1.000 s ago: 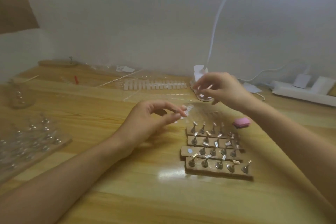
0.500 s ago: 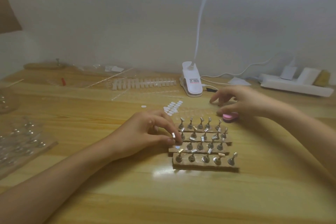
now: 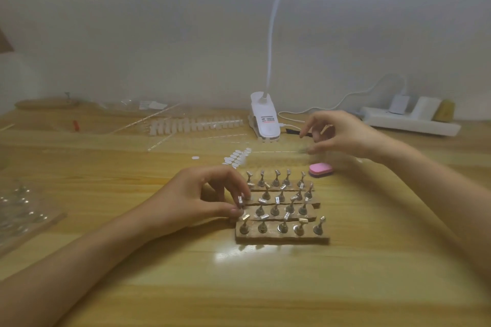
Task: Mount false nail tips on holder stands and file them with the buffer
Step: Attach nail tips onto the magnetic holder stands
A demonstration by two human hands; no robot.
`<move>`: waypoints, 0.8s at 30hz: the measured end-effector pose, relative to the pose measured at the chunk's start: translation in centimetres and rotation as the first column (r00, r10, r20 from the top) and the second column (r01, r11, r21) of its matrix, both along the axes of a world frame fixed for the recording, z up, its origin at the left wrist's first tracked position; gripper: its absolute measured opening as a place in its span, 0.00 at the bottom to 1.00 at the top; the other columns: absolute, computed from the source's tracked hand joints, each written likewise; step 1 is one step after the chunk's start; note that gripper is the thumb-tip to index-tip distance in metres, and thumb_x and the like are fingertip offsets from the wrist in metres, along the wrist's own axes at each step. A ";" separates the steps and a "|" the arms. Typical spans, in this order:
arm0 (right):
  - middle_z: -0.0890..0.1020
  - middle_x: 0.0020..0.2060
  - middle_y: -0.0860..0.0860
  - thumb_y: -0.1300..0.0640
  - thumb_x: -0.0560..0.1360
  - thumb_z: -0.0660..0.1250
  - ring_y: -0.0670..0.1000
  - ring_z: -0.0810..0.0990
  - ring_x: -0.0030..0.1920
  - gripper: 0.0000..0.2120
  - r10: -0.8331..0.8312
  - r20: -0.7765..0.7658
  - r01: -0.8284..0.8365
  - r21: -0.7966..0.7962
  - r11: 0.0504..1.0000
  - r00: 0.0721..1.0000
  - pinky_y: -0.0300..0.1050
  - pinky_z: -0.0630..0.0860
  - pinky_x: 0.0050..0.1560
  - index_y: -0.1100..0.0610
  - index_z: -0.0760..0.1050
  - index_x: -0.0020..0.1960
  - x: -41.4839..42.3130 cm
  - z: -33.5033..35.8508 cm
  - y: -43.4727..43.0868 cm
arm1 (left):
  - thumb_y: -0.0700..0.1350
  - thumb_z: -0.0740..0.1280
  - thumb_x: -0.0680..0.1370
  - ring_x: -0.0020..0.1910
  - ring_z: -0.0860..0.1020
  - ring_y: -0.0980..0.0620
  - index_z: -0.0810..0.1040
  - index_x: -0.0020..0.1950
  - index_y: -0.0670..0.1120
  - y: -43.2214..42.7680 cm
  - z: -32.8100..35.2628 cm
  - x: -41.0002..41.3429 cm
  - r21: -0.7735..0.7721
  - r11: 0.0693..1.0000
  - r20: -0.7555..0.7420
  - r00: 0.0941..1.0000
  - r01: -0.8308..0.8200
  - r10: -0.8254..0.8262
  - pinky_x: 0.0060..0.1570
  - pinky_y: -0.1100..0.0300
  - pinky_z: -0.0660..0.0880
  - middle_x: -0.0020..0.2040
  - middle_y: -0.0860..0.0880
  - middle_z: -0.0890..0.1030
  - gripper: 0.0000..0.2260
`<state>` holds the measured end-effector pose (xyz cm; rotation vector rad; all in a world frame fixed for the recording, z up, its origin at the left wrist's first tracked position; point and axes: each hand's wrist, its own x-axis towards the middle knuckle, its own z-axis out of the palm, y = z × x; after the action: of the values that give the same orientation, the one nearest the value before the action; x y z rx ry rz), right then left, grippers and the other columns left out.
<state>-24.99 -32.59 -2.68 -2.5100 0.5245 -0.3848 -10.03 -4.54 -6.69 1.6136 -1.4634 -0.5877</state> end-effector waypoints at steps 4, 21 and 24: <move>0.86 0.43 0.53 0.66 0.71 0.76 0.51 0.83 0.39 0.07 -0.010 0.138 -0.001 0.084 0.996 0.990 0.38 0.79 0.44 0.55 0.83 0.45 -2.1 1.6 -0.4 | 0.44 0.81 0.65 0.34 0.75 0.66 0.76 0.49 0.51 0.4 0.5 0.4 0.060 0.998 0.147 0.989 0.016 -0.024 0.36 0.76 0.68 0.44 0.64 0.78 0.19; 0.85 0.40 0.55 0.52 0.69 0.72 0.50 0.85 0.39 0.07 -0.006 0.199 -0.102 0.526 0.845 0.980 0.37 0.79 0.36 0.51 0.81 0.46 -9.0 -0.4 1.9 | 0.48 0.77 0.70 0.38 0.77 0.59 0.72 0.48 0.57 -3.5 -0.9 -0.4 -0.088 0.944 0.276 0.902 -0.319 0.331 0.38 0.68 0.73 0.41 0.58 0.79 0.15; 0.86 0.41 0.55 0.51 0.69 0.73 0.50 0.84 0.39 0.10 0.038 0.199 -0.127 0.454 0.882 0.979 0.38 0.80 0.40 0.53 0.81 0.49 -8.5 -0.7 2.3 | 0.48 0.78 0.70 0.38 0.76 0.62 0.72 0.48 0.55 -4.9 -0.5 0.1 -0.080 0.935 0.274 0.894 -0.346 0.354 0.37 0.72 0.71 0.42 0.57 0.79 0.16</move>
<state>-33.46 -30.26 -3.35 -2.0001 0.3787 -0.4003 -9.93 -9.40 -7.15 1.9410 -1.3224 -0.1296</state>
